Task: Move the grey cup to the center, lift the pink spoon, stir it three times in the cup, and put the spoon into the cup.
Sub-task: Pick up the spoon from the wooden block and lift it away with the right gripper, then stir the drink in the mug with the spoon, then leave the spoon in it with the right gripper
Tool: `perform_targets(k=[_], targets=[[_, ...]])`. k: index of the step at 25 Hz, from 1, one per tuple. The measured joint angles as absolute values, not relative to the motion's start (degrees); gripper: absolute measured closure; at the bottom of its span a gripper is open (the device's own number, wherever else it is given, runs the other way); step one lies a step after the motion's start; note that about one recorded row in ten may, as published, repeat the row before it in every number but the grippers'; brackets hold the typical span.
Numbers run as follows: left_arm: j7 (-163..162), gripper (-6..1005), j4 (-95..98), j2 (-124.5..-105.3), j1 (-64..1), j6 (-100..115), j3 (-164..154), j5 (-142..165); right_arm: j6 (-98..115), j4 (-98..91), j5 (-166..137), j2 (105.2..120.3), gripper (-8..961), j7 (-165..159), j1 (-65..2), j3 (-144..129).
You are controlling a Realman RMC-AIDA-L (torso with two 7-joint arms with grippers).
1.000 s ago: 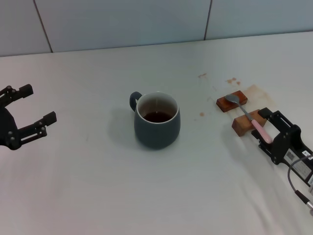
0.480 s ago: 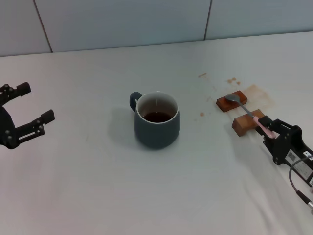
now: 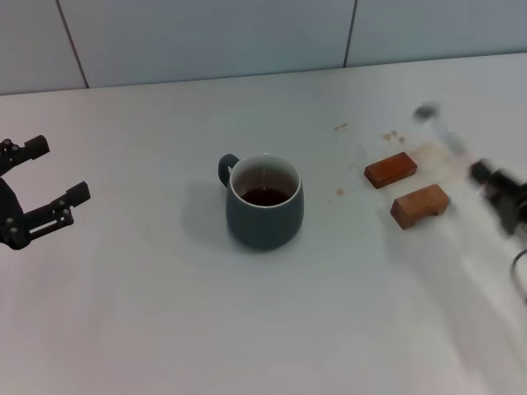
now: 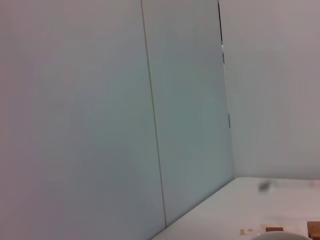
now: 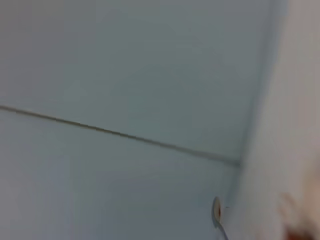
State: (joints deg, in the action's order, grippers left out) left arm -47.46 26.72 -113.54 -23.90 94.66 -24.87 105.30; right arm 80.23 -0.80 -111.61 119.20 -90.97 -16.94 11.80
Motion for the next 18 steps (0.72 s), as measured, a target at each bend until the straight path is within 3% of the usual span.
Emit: perform_targets(k=[3,5,10,11,16,18], targets=[[-47.46,150,26.7,-113.76,-23.9,94.66,-24.87,105.28,87.17,-6.84,-111.53,118.83,838,-79.94,-19.13,17.21],[-47.46,150,26.7,-114.13,-23.91,94.65,-24.87,105.28,93.77,-11.55,-111.45,117.76,838,-77.62,-21.08,18.82],[-47.46,150,26.29,-114.64,-23.94,94.45,-24.87,105.27,109.95,-22.91,-111.07,111.35,838,-83.4,-26.03,14.81],[-47.46,150,26.28,-114.91,-23.87,94.33,-24.88,105.28,114.25,-28.21,-110.92,108.93,838,-89.16,-28.16,12.05],[-47.46,150,26.2,-115.47,-23.83,94.24,-24.91,105.28,119.4,-45.15,-110.34,106.88,838,-102.1,-33.67,1.18],[-47.46,150,26.2,-115.57,-23.83,94.23,-25.01,105.28,119.54,-48.97,-109.56,106.9,838,-104.63,-34.4,-2.52]])
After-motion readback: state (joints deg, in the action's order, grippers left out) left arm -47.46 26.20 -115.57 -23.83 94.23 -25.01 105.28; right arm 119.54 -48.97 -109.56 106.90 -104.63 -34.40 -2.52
